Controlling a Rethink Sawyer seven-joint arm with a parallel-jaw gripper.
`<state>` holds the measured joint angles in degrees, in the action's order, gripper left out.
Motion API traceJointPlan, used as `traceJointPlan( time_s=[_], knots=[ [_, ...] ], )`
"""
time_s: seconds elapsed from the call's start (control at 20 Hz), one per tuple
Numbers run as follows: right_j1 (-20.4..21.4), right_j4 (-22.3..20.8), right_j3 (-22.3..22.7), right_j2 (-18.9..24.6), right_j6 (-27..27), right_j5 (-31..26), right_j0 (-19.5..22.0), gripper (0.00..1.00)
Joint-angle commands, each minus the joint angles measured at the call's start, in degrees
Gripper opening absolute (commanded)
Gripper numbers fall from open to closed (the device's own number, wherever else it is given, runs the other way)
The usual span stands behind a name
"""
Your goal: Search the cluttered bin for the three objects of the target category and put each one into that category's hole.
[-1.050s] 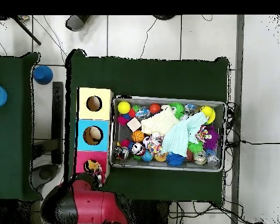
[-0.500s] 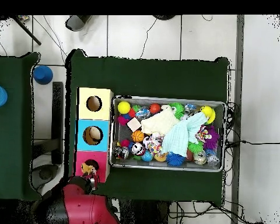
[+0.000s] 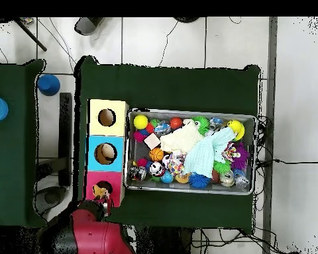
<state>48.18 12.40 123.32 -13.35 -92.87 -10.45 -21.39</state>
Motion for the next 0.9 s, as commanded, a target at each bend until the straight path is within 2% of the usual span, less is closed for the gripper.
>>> traceJointPlan(
  time_s=[0.05, 0.5, 0.55, 0.9],
  knots=[
    [-3.1, 3.3, 4.7, 1.9, -16.4, 0.9, 0.7, 0.0],
    [-3.3, 3.4, 4.8, 1.7, -15.8, 1.8, 0.9, 0.0],
    [-3.3, 3.6, 4.9, 1.9, -16.0, 1.8, 1.2, 1.0],
    [-2.9, 4.0, 5.0, 2.2, -15.7, 1.2, 1.8, 1.0]
  ],
)
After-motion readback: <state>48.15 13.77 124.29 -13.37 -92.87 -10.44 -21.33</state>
